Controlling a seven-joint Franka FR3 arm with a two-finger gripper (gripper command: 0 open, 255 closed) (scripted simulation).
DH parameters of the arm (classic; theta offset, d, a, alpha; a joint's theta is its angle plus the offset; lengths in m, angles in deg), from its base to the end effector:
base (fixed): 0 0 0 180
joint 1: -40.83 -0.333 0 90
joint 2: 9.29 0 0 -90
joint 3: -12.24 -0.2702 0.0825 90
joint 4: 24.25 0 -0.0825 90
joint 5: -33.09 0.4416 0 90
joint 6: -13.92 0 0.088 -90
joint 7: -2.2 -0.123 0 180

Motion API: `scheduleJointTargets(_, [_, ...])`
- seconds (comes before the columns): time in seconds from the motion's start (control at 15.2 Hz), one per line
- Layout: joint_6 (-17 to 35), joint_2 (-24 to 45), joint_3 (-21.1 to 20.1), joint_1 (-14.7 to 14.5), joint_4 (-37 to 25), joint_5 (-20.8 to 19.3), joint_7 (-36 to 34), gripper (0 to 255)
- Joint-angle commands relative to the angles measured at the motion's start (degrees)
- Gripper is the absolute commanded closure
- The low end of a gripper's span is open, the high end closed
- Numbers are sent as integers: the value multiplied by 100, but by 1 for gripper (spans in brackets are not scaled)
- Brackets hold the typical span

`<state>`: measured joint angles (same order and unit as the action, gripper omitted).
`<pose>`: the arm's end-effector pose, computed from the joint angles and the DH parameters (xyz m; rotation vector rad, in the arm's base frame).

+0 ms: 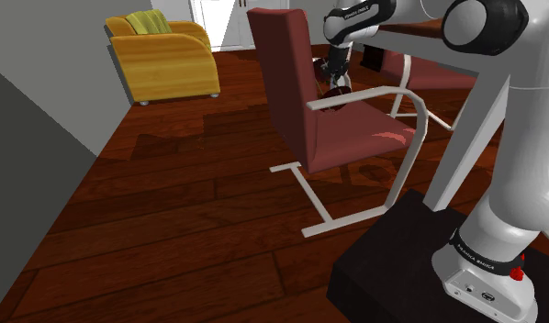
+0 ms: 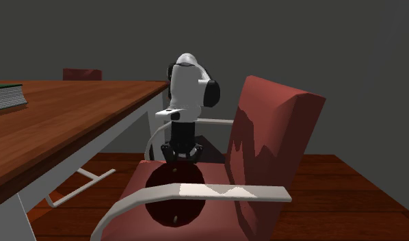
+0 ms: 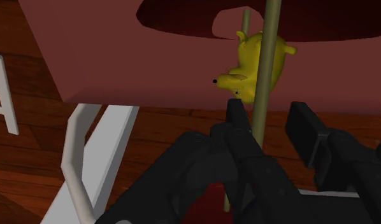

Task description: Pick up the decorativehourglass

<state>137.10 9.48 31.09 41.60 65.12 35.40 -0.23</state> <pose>0.6913 -0.2220 0.4185 2.9574 -0.5553 0.4048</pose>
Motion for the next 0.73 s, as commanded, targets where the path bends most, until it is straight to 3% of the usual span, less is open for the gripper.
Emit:
scheduleJointTargets(0.0, [15, -66, 22, -3, 188, -24, -31, 255])
scheduleJointTargets(0.4, [-2, -32, 22, 19, 137, -4, -3, 255])
scheduleJointTargets(0.66, [-287, 147, 36, 91, -323, 67, 58, 255])
